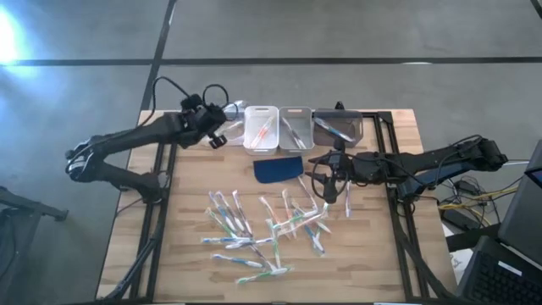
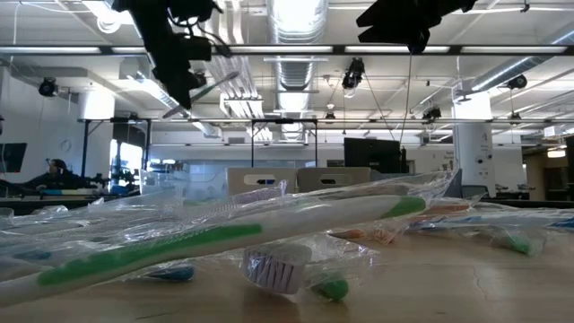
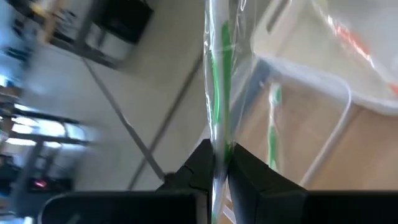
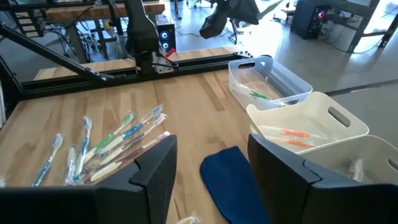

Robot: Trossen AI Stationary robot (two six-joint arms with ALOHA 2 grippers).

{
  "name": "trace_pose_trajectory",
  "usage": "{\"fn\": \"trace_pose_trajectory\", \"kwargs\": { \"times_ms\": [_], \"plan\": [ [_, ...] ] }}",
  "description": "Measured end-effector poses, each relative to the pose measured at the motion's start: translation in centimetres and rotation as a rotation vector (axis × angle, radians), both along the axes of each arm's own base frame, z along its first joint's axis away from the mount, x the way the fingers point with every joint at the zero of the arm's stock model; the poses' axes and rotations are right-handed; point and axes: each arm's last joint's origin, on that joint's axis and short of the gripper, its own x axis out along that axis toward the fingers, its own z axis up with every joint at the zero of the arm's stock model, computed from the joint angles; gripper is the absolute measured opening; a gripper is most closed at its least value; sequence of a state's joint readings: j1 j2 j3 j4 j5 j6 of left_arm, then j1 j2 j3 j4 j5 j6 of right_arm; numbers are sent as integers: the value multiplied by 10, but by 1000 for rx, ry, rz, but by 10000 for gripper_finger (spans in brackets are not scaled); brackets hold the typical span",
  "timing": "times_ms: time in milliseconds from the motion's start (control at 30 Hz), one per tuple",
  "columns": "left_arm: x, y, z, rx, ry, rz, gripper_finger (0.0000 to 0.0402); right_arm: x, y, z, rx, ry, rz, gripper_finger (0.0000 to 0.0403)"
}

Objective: Pick & Place Toothbrushes
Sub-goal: Put the green toothbrush into the transparent bin

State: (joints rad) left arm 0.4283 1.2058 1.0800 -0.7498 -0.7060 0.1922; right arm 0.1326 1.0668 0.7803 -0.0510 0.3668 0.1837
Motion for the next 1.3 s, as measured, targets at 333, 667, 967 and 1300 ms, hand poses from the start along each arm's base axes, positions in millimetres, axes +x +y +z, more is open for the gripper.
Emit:
{"fn": "trace_pose_trajectory", "kwargs": {
  "times_ms": [333, 667, 967, 1300],
  "plan": [
    [-6, 29, -14, -166, -21, 1, 30, 0, 0, 0, -1, -1, 0, 194],
    [8, 61, -57, -308, 182, 57, 30, 0, 0, -1, -4, 5, 1, 168],
    [11, 80, -79, -419, 199, 96, 30, 0, 0, -2, -10, 11, 3, 181],
    [16, 87, -88, -442, 203, 120, 30, 0, 0, -2, -12, 11, 3, 201]
  ]
}}
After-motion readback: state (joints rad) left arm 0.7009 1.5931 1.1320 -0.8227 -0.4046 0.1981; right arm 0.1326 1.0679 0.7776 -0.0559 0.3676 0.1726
